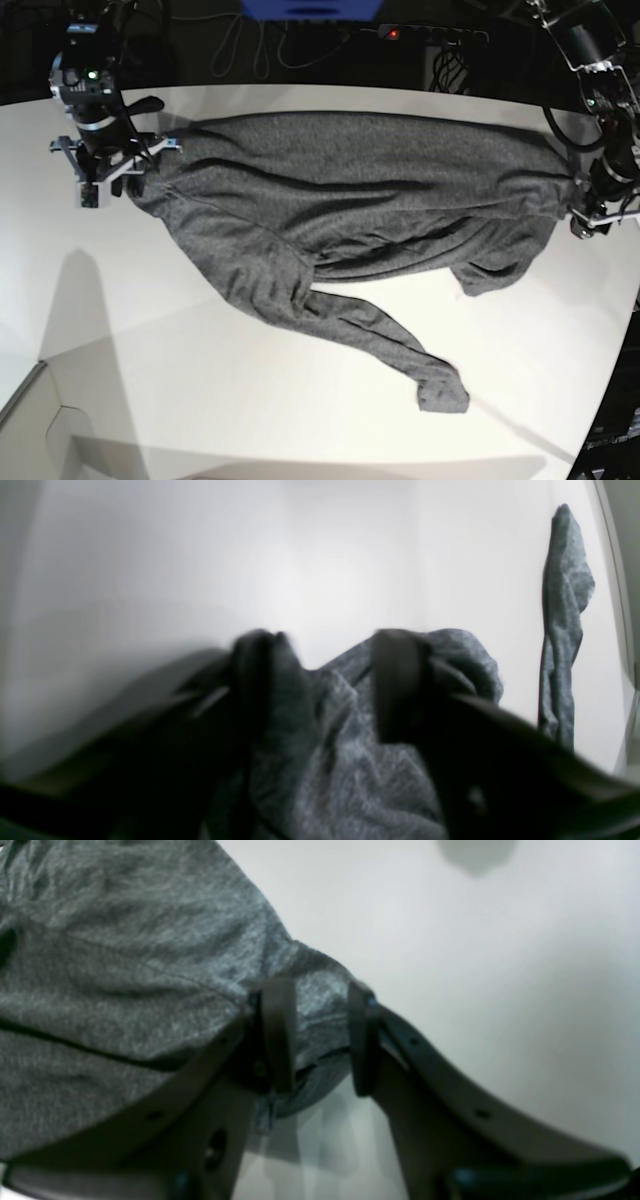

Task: Layout the t-shirt on the table in an organized manner, then fold the t-shirt properly
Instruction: 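Release the shirt with the left gripper and raise it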

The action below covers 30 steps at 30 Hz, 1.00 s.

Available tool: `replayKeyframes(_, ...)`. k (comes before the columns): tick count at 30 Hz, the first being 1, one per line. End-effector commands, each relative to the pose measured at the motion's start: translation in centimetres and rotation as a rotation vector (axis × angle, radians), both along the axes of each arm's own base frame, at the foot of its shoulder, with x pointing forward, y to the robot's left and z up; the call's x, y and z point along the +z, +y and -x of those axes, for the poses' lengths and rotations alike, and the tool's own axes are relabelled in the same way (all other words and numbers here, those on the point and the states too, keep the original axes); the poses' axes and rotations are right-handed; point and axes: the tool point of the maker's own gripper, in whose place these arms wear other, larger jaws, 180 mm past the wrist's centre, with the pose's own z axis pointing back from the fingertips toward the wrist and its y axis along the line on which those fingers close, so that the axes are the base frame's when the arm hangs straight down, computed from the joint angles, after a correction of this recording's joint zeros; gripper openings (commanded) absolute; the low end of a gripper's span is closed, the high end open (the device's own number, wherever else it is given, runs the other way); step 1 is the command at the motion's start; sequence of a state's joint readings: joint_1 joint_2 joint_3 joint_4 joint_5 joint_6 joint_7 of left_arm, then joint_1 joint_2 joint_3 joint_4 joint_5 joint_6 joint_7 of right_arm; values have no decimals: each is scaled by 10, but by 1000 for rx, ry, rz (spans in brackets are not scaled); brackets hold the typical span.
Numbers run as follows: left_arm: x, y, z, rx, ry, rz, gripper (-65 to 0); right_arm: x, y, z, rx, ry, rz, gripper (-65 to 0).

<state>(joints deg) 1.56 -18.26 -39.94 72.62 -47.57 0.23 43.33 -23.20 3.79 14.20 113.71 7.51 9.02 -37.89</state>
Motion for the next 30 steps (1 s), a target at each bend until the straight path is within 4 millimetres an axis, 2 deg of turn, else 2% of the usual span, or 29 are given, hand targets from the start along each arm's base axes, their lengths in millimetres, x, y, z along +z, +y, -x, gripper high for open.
replayKeyframes(1, 17, 9, -9, 0, -45, -29, -395, 10, -3, -6, 0, -42, 15, -462)
replayKeyframes(12, 16, 8, -9, -2, -42, -25, -409, 10, -3, -6, 0, -42, 15, -462)
replayKeyframes(14, 17, 8, -9, 0, -48, -24, -456, 10, -3, -6, 0, -42, 15, -462)
replayKeyframes(17, 16, 8, -9, -2, -43, -22, -650, 10, -3, -5, 0, -41, 15, -462)
replayKeyframes(20, 15, 6, -8, -2, -45, -15, -636, 10, -3, -5, -1, -41, 16, -462)
replayKeyframes(22, 20, 7, -9, 0, -57, -20, -650, 10, -3, -5, -1, -41, 16, -462)
replayKeyframes(24, 34, 4, -14, -6, -106, -12, -649, 10, -3, -5, -1, -41, 16, -462)
replayKeyframes(30, 102, -6, -32, -23, -332, 21, -649, 10, -4, -5, -2, -41, 18, -462)
